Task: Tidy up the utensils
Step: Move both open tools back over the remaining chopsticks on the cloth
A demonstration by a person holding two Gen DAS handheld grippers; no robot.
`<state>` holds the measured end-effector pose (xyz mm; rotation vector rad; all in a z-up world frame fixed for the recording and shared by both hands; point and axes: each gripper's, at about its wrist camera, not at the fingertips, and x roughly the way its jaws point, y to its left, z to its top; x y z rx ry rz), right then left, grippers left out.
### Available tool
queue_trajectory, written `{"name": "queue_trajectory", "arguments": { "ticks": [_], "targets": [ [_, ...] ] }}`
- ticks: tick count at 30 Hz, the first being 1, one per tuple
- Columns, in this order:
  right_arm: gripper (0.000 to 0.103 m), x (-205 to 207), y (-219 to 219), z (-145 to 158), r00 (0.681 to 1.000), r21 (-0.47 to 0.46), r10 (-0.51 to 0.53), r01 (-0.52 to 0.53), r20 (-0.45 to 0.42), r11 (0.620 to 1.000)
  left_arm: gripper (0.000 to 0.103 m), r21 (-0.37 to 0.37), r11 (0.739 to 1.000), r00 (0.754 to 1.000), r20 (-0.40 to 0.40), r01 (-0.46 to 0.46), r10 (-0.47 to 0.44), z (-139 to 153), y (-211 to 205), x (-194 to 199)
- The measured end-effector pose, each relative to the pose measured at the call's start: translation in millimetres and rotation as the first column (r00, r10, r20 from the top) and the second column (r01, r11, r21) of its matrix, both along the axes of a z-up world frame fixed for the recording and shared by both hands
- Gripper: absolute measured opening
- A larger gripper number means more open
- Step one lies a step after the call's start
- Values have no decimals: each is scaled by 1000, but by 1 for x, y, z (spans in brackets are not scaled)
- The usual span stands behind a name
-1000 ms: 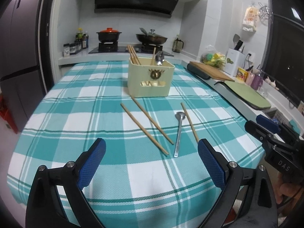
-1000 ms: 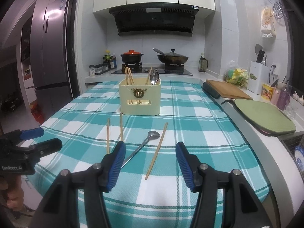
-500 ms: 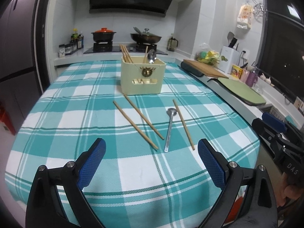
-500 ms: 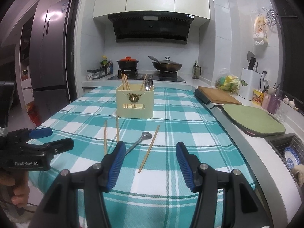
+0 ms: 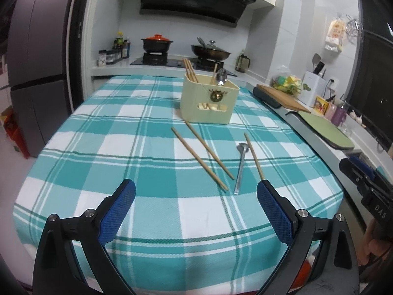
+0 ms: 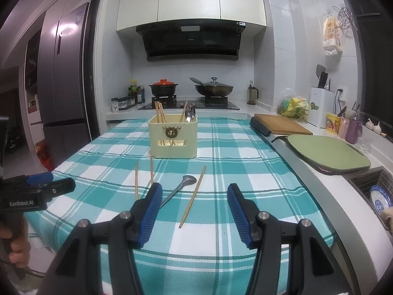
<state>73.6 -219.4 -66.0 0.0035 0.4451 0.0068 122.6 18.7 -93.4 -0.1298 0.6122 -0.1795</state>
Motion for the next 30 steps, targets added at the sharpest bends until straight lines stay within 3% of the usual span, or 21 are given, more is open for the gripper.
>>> {"name": "queue_trajectory", "arguments": {
  "ticks": [6, 9, 14, 19, 30],
  "targets": [
    [56, 6, 2, -13, 999, 9, 14, -13, -48, 1000, 100, -34, 999, 997, -81, -10, 7, -20, 10, 17],
    [56, 14, 1, -16, 998, 0, 9, -9, -66, 1000, 100, -14, 1000, 995, -94, 14, -16, -23, 3, 35],
    [56, 29, -2, -30, 991, -4, 22, -23, -134, 1000, 100, 9, 999, 992, -123, 35, -33, -38, -8, 79],
    [56, 37, -6, -51, 976, 11, 12, -10, -218, 1000, 100, -41, 999, 978, -206, 17, -25, -64, -20, 128],
    [56, 53, 0, -60, 965, -9, 27, -30, -260, 1000, 100, 95, 995, 972, -234, 2, 21, -91, -43, 171]
  ]
}}
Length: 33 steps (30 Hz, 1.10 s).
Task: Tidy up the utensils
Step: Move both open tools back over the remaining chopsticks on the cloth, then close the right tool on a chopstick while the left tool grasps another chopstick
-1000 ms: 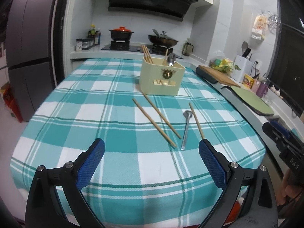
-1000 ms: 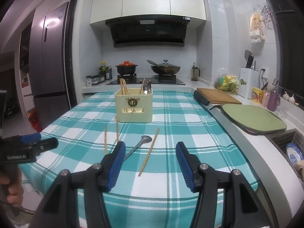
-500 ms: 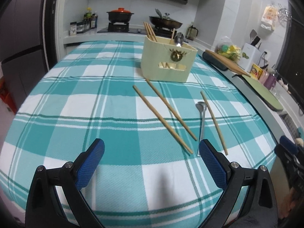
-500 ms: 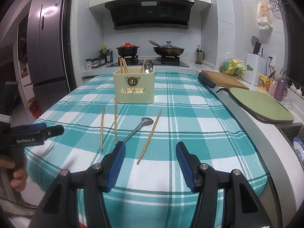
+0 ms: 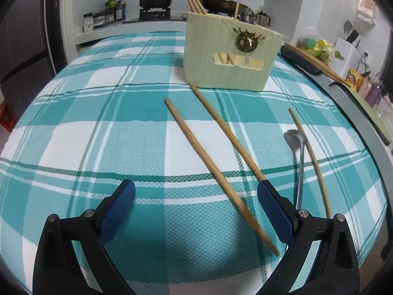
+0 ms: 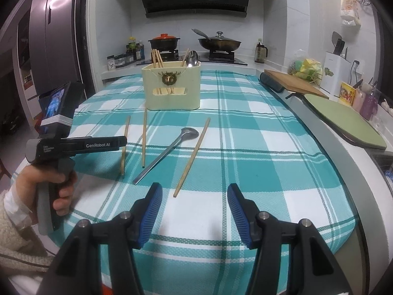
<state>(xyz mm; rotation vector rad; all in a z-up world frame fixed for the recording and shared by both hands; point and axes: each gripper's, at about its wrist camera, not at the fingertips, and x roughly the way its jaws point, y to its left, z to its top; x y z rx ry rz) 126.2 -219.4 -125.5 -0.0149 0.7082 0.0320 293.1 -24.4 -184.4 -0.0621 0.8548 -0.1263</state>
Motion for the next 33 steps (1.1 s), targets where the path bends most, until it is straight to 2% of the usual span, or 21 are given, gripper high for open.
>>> {"name": "queue_trajectory", "arguments": {
  "ticks": [4, 7, 12, 16, 19, 20, 21, 22, 23, 24, 25, 27, 29, 33],
  "targets": [
    [56, 5, -3, -5, 1000, 8, 4, -4, -15, 1000, 100, 4, 1000, 999, -50, -4, 4, -10, 0, 5],
    [56, 18, -9, -7, 999, -1, 7, -7, -32, 1000, 100, 9, 1000, 998, -57, -19, 20, -11, 2, 5],
    [56, 64, -12, -16, 993, -7, 51, -52, -106, 999, 100, 72, 997, 997, -71, -8, 13, -13, -6, 6],
    [56, 111, -4, -34, 980, -7, 112, -114, -167, 993, 99, 74, 997, 997, -73, -20, 26, -13, -4, 7],
    [56, 139, -4, -52, 971, -4, 96, -100, -217, 995, 97, 84, 996, 997, -71, -26, 32, -13, -4, 7],
    [54, 146, -6, -58, 967, 6, 91, -92, -237, 996, 92, 89, 996, 997, -65, -23, 28, -12, -5, 6],
    [46, 150, -8, -63, 963, 19, 92, -91, -253, 996, 84, 99, 995, 998, -56, -14, 20, -11, -7, 5],
    [32, 152, -9, -67, 961, 17, 91, -90, -261, 996, 80, 107, 994, 999, -48, 4, 1, -11, -10, 2],
    [19, 152, -9, -66, 966, 0, 87, -90, -244, 996, 71, 114, 993, 999, -41, 20, -16, -10, -13, 0],
    [15, 151, -11, -66, 964, -3, 84, -88, -252, 996, 59, 124, 992, 999, -31, 34, -31, -9, -15, -2],
    [9, 149, -14, -65, 964, 3, 76, -78, -255, 997, 50, 131, 990, 999, -22, 49, -46, -8, -18, -6],
    [8, 141, -20, -65, 963, 1, 55, -57, -262, 998, 10, 153, 986, 998, -13, 69, -68, -7, -24, -11],
    [7, 129, -24, -63, 964, -21, 37, -44, -264, 999, 8, 174, 981, 997, -7, 81, -81, -7, -25, -18],
    [7, 103, -35, -60, 957, -45, 10, -24, -289, 999, 5, 153, 985, 997, -15, 78, -77, -6, -7, -38]
  ]
}}
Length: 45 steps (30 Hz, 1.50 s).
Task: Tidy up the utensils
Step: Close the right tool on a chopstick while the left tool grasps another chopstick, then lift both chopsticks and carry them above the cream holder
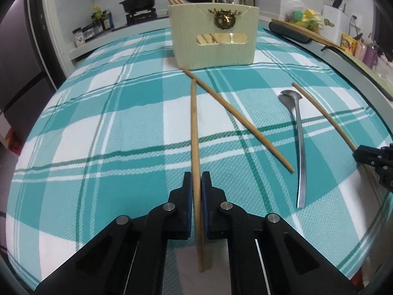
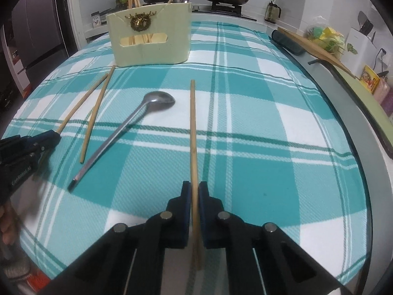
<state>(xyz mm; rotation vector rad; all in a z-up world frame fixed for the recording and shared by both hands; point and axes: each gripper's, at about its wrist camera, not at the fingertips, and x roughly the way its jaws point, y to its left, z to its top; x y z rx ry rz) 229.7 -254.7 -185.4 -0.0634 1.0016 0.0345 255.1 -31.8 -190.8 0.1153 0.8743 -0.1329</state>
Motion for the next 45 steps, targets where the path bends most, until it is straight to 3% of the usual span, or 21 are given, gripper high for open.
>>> {"name": "queue_trajectory", "arguments": {
  "ticks": [4, 5, 6, 8, 11, 15, 20, 22, 29, 31, 33, 34, 35, 39, 42, 45],
  "targets": [
    [7, -18, -12, 3, 999, 6, -3, 3, -44, 1000, 8, -75, 997, 999, -48, -22, 19, 2, 26, -16],
    [8, -19, -14, 3, 998, 11, 2, -1, -56, 1000, 17, -106, 994, 998, -70, -17, 10, 2, 31, -16],
    [8, -19, -15, 4, 998, 21, 12, -10, -68, 1000, 38, -136, 991, 996, -89, -3, -9, 3, 33, -14],
    [19, -15, -16, 5, 995, 38, 40, -37, -95, 999, 67, -163, 986, 993, -107, 27, -45, 7, 36, -7],
    [29, -1, -19, 13, 990, 77, 79, -71, -115, 995, 70, -152, 985, 984, -144, 80, -102, 11, 34, 13],
    [29, 34, -27, 18, 978, 157, 113, -85, -176, 984, 70, -127, 983, 974, -165, 132, -152, 16, 29, 46],
    [29, 82, -18, 0, 948, 126, 179, -150, -262, 981, 68, -115, 980, 955, -235, 159, -183, 3, 22, 90],
    [29, 96, -13, 2, 951, 106, 190, -168, -242, 980, 66, -89, 983, 956, -235, 162, -178, 2, 20, 103],
    [27, 140, -2, 4, 939, 73, 201, -188, -279, 980, 50, -30, 980, 944, -264, 196, -197, 2, 3, 134],
    [20, 151, 3, 4, 938, 46, 204, -199, -281, 979, 45, -14, 980, 946, -259, 199, -195, 3, -2, 136],
    [16, 159, 7, 4, 940, 26, 203, -204, -273, 979, 18, -28, 978, 947, -247, 206, -207, 3, -5, 137],
    [8, 161, 10, 5, 942, 15, 206, -209, -265, 978, 13, -40, 978, 948, -240, 207, -210, 3, -5, 137],
    [8, 163, 12, 4, 946, 9, 204, -209, -254, 978, 7, -43, 978, 951, -232, 203, -207, 3, -6, 137],
    [6, 167, 11, 1, 962, 23, 176, -175, -210, 984, 5, -70, 984, 962, -209, 165, -176, 9, 1, 137],
    [6, 158, 9, 16, 980, 61, 148, -141, -130, 988, 5, -106, 984, 978, -134, 144, -157, 36, 13, 128],
    [6, 142, 2, 53, 992, 109, 130, -128, -3, 986, 5, -132, 980, 987, -41, 146, -153, 75, 24, 113]
  ]
}}
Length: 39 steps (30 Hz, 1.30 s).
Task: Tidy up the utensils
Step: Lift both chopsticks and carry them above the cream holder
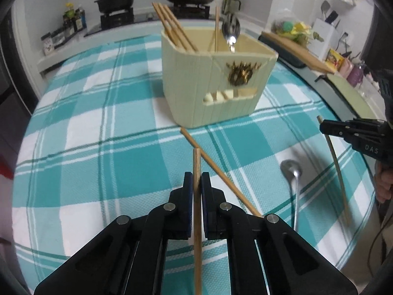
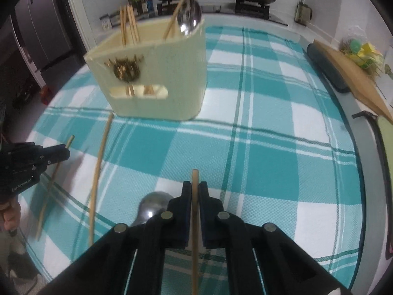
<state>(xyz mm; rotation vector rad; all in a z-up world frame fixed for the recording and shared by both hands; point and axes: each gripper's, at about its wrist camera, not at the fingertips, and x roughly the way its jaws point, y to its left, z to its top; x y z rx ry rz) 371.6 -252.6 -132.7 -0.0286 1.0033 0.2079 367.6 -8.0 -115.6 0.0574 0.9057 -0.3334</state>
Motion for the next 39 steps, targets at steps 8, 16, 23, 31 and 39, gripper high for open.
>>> {"name": "queue_trajectory", "arguments": {
  "ticks": [8, 16, 23, 31, 39],
  "targets": [
    [6, -38, -9, 110, 965, 65, 7, -24, 260, 998, 5, -102, 995, 980, 199, 19, 2, 94, 30, -46],
    [6, -65, 3, 161, 917, 84, 16, -54, 399, 995, 4, -184, 983, 956, 293, 24, 32, 134, 41, -60],
    [6, -62, 8, 199, 850, 115, -30, -36, 526, 993, 4, -230, 973, 920, 386, 25, 68, 192, 49, -54],
    [6, -17, 18, 270, 781, 158, -56, -56, 622, 986, 4, -288, 958, 886, 447, 12, 123, 254, 51, -1],
    [6, 62, 52, 266, 766, 101, -22, -57, 642, 993, 4, -301, 953, 945, 305, -26, 122, 219, 36, 93]
  ]
}}
